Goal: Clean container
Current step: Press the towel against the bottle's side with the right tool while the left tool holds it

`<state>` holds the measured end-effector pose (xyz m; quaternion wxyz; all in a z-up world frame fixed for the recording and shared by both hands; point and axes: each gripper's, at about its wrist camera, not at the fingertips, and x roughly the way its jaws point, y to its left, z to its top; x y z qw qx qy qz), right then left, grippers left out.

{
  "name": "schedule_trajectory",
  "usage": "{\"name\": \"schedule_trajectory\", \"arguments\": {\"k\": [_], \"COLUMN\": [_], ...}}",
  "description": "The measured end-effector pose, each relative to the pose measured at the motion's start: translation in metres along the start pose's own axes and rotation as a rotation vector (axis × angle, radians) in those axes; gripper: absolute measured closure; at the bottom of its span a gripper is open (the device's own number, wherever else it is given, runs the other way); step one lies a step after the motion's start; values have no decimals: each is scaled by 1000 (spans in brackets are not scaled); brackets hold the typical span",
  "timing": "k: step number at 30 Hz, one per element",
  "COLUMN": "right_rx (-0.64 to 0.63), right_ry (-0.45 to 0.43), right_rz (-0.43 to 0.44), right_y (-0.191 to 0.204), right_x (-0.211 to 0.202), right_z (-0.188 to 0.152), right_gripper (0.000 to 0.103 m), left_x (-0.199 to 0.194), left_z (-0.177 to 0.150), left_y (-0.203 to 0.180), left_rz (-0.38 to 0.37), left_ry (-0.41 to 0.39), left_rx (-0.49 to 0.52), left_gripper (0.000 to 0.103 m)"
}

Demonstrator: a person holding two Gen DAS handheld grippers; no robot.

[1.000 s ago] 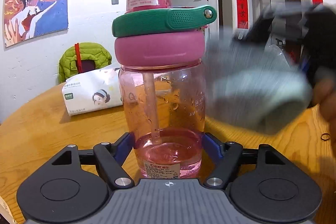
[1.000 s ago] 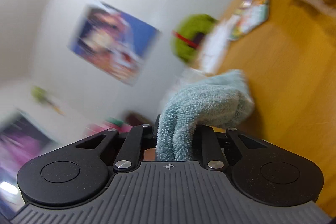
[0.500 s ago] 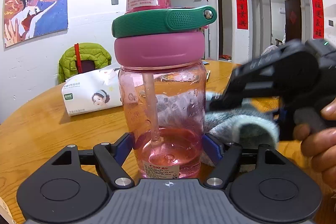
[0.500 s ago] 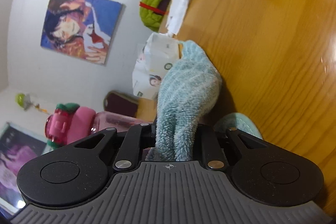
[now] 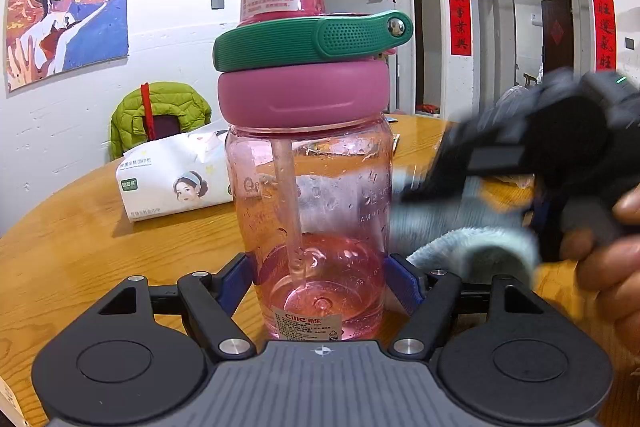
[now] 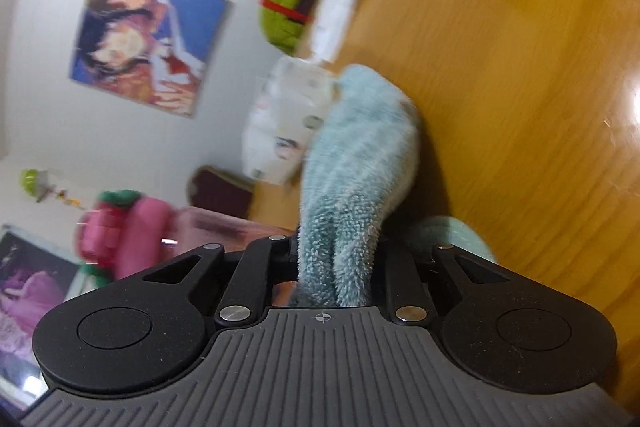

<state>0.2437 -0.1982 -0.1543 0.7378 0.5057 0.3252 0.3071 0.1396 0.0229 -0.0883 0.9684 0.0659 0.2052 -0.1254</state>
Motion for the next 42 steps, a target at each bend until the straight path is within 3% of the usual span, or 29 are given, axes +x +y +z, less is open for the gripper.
{"name": "schedule_trajectory", "arguments": {"k": [3, 4, 6, 8, 11, 12, 14, 18, 22, 32, 36, 42], "right_rx": [14, 15, 15, 15, -12, -25, -56, -96, -135, -177, -156, -145], "right_ry": [-71, -71, -60, -37, 38, 44, 39, -5, -74, -55, -58, -36], "right_rz": [287, 301, 289, 150, -131, -168, -175, -116, -66, -110, -122, -146], "right_y": [8, 9, 9, 8, 0, 0, 4, 10, 19, 31, 30, 27], "right_x": [-18, -19, -19, -8, 8, 10, 9, 1, -3, -4, -9, -7], "right_z": [2, 1, 0, -2, -3, -4, -3, -3, -2, -7, -6, -6], "right_gripper": [80, 80, 80, 80, 80, 80, 80, 79, 79, 79, 79, 79], "left_x": [5, 6, 6, 6, 1, -1, -3, -8, -12, -1, 3, 5], "left_z": [-2, -2, -3, -3, 0, 0, 0, -1, -1, -1, -1, -1], "left_y": [-2, -2, -3, -3, -5, -6, -9, -15, -20, -12, -9, -7], "left_rz": [3, 0, -1, -1, 7, 18, 40, 83, 115, 65, 45, 30], "left_ry": [-2, -2, -3, -3, 1, 1, 2, 4, 5, 6, 7, 6], "left_rx": [5, 5, 4, 4, -2, -3, -5, -8, -9, 21, 33, 40], "left_gripper": [32, 32, 32, 32, 32, 32, 32, 19, 19, 21, 31, 32]}}
